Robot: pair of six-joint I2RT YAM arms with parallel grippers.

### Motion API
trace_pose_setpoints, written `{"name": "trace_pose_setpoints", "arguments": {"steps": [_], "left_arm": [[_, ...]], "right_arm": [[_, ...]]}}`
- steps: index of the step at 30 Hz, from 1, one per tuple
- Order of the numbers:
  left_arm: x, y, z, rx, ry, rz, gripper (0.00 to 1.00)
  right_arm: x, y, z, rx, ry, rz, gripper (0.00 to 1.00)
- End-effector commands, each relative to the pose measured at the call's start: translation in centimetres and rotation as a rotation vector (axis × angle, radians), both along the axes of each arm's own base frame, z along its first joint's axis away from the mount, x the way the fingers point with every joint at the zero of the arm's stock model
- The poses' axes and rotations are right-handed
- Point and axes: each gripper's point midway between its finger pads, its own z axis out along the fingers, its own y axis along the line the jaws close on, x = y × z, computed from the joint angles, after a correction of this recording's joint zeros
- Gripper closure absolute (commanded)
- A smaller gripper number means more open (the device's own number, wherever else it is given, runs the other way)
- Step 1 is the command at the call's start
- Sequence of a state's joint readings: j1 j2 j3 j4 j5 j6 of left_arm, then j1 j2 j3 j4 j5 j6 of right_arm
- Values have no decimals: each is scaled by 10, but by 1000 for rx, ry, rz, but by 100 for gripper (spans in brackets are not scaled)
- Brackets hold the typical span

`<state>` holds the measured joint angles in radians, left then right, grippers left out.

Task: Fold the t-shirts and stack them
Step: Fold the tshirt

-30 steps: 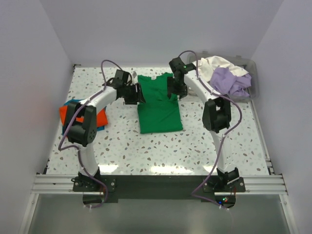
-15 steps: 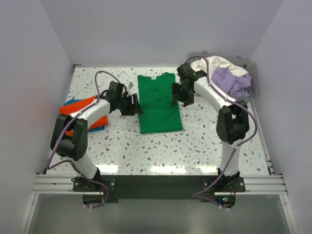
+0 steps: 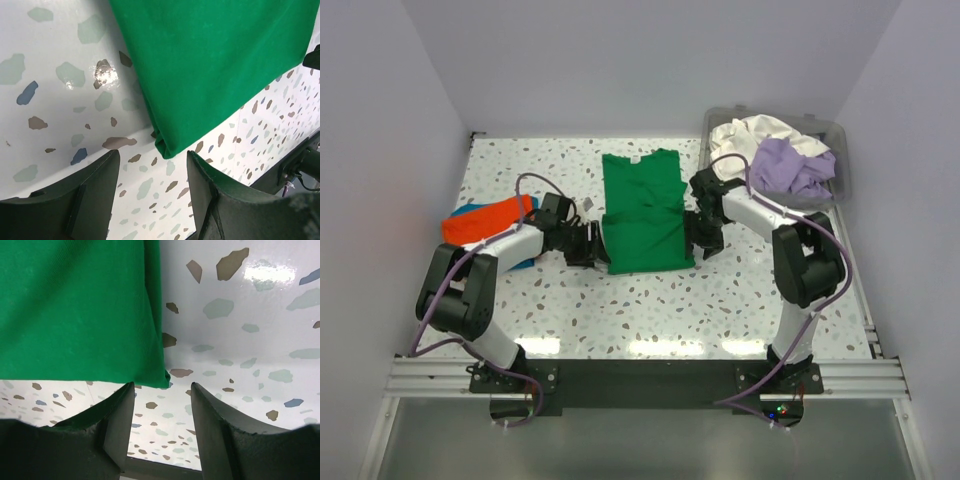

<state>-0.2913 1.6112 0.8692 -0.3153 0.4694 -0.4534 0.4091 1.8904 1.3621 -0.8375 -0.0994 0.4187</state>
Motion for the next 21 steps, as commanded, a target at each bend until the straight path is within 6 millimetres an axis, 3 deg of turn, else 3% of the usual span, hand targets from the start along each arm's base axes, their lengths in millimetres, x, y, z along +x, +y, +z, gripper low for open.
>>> {"name": "trace_pose_setpoints", "arguments": {"steps": [1, 13, 21], "left_arm": [[3, -6, 12, -39, -58, -18, 40], [1, -8, 10, -42, -52, -17, 40], [-7, -15, -2, -36, -5, -36, 40]], "right_arm": [[8, 9, 14, 70, -65, -12, 48], [-8, 7, -14, 65, 5, -21, 63], [-15, 6, -32, 59, 42, -15, 73]]}}
